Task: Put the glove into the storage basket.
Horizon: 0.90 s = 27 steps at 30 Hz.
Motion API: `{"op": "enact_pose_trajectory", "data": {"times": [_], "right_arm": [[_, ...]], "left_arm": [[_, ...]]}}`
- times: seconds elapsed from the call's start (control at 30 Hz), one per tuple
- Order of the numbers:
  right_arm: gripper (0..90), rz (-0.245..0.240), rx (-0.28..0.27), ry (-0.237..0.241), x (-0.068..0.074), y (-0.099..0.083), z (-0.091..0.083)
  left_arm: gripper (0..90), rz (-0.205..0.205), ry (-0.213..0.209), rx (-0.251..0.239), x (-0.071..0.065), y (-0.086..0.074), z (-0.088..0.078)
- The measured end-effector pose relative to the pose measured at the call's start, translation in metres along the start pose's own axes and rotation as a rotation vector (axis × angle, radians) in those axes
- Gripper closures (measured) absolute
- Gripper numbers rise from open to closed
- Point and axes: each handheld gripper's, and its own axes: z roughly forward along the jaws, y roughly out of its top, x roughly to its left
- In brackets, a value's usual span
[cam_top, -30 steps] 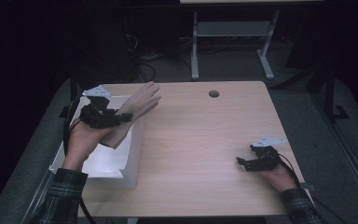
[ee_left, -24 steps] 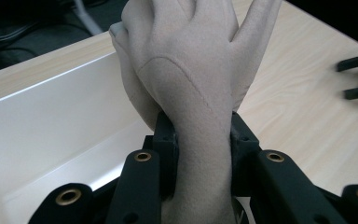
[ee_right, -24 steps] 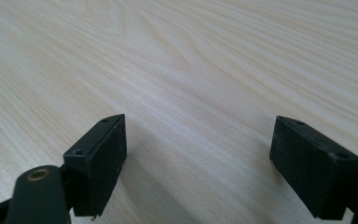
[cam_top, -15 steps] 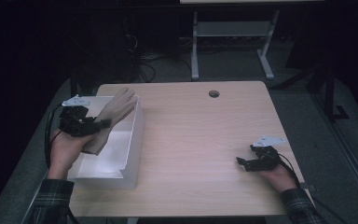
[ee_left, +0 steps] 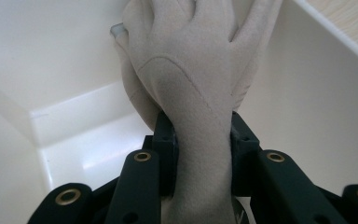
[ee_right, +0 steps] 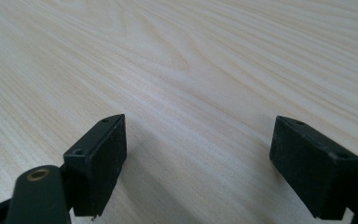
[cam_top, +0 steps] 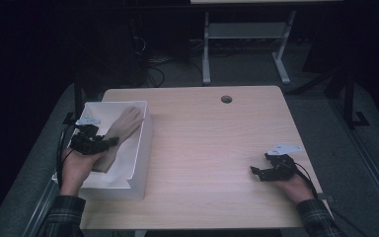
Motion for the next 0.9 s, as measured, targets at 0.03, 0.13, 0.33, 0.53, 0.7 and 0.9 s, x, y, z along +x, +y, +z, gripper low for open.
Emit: {"op": "enact_pose_trajectory", "data": {"times": [0.03, 0.13, 0.33, 0.53, 0.7, 0.9], "right_arm": [[18.2, 0.0, 0.0, 0.0, 0.0, 0.0, 0.0], [18.2, 0.0, -0.001, 0.0, 0.0, 0.0, 0.0], [18.2, 0.001, 0.0, 0.0, 0.0, 0.0, 0.0], [18.2, 0.001, -0.001, 0.0, 0.0, 0.0, 0.0], [18.2, 0.0, 0.0, 0.0, 0.0, 0.0, 0.0], [18.2, 0.0, -0.001, 0.0, 0.0, 0.0, 0.0]], "left_arm": [[69.9, -0.007, 0.001, 0.003, 0.001, -0.002, 0.004], [69.8, -0.024, -0.001, 0.007, 0.003, -0.008, 0.012], [69.5, -0.023, 0.003, 0.056, 0.006, -0.017, 0.028], [68.1, -0.004, 0.012, 0.132, 0.007, -0.026, 0.046], [66.5, -0.008, 0.005, 0.146, 0.008, -0.028, 0.049], [50.0, -0.004, -0.009, 0.191, 0.006, -0.03, 0.056]]}}
